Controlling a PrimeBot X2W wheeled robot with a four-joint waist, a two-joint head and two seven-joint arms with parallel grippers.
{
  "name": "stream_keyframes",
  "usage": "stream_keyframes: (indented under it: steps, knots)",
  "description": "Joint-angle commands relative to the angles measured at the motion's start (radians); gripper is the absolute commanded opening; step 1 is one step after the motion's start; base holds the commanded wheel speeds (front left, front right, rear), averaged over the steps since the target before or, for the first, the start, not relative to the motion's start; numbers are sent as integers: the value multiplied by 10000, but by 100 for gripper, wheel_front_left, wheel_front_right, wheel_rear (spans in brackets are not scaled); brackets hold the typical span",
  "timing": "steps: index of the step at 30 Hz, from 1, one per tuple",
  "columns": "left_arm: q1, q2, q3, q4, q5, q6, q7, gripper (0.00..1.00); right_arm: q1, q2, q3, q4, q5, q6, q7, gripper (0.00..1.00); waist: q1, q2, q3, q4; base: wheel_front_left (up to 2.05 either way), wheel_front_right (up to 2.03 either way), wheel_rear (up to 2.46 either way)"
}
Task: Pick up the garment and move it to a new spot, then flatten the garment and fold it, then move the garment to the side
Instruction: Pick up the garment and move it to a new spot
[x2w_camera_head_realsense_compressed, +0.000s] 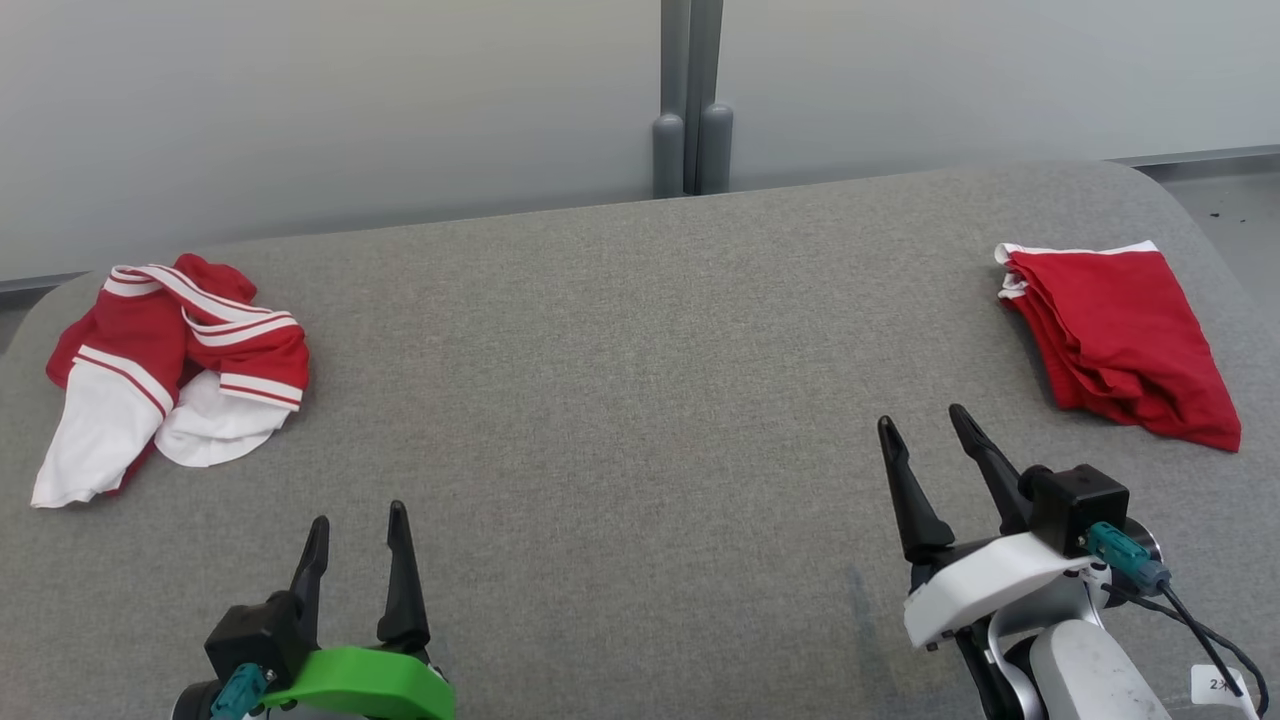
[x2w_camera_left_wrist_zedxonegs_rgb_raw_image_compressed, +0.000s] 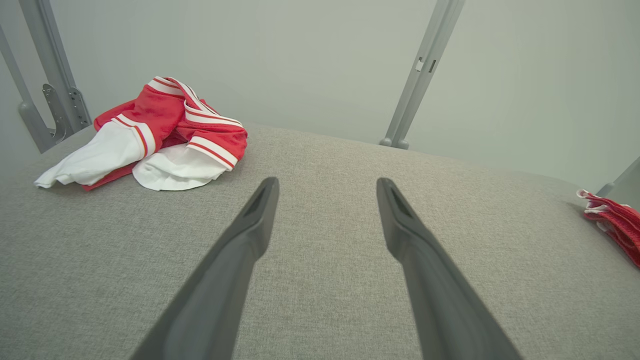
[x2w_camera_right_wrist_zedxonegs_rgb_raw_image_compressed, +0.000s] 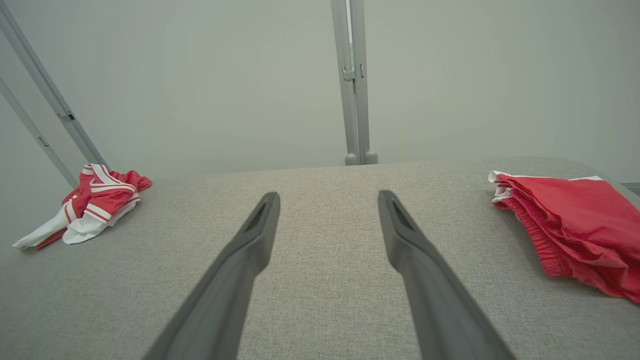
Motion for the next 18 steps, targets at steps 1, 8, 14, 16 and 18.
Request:
stream_keyframes:
  steps: [1, 8, 14, 16, 18]
  knots:
    - [-51, 33, -19, -14, -36, 47, -17, 100, 197, -21, -23, 22, -6, -10, -7, 100, 0, 0, 0, 4, 0, 0, 0]
    - [-55, 80, -51, -26, -72, 71, -15, 100, 183, -22, -53, 38, -8, -10, 17, 100, 0, 0, 5, 11, 0, 0, 0]
    - [-100, 111, -105, -12, -80, 73, -2, 100, 179, -21, -94, -5, -45, -10, 4, 100, 0, 0, 32, 88, 0, 0, 0]
    - [-138, 107, -131, -3, -78, 67, 8, 100, 177, -21, -71, -48, -39, -10, 4, 100, 0, 0, 56, 190, 0, 0, 0]
    - [-171, 87, -162, 0, -89, 68, 7, 100, 188, -22, -80, -75, -4, -10, -1, 100, 0, 0, 87, 376, 0, 0, 0]
